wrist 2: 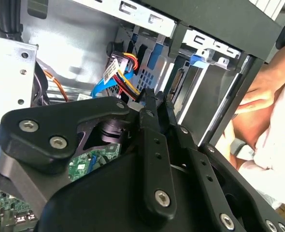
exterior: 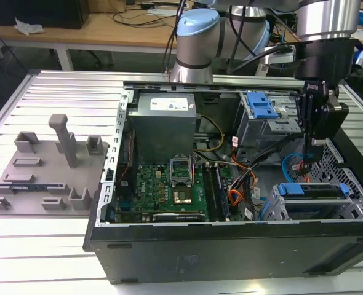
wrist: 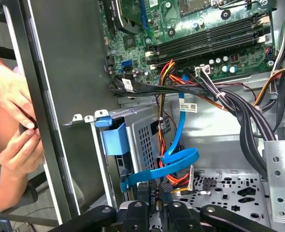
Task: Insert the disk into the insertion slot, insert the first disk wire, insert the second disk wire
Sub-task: 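Insert the first disk wire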
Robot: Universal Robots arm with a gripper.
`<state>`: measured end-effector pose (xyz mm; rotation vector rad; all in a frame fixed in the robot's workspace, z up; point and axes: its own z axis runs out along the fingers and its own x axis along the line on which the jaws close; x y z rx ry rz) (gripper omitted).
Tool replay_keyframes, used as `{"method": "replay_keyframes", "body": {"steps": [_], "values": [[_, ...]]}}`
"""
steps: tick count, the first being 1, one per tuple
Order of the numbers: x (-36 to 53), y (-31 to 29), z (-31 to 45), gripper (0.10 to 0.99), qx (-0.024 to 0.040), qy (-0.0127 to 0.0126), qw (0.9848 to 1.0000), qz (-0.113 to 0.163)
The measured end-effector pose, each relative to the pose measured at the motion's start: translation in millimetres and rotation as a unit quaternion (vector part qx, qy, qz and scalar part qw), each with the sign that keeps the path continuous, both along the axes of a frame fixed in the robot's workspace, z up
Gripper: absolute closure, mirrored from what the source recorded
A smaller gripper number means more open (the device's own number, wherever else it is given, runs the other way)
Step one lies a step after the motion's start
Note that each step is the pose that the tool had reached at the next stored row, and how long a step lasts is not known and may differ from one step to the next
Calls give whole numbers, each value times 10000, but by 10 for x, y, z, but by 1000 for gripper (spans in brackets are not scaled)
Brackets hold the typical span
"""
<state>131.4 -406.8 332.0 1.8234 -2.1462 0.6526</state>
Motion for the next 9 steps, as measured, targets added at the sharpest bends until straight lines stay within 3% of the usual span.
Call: {"method": "replay_keyframes", "body": {"steps": [9], "values": [[132,1,-7,871,0,47,10000,-78]]}}
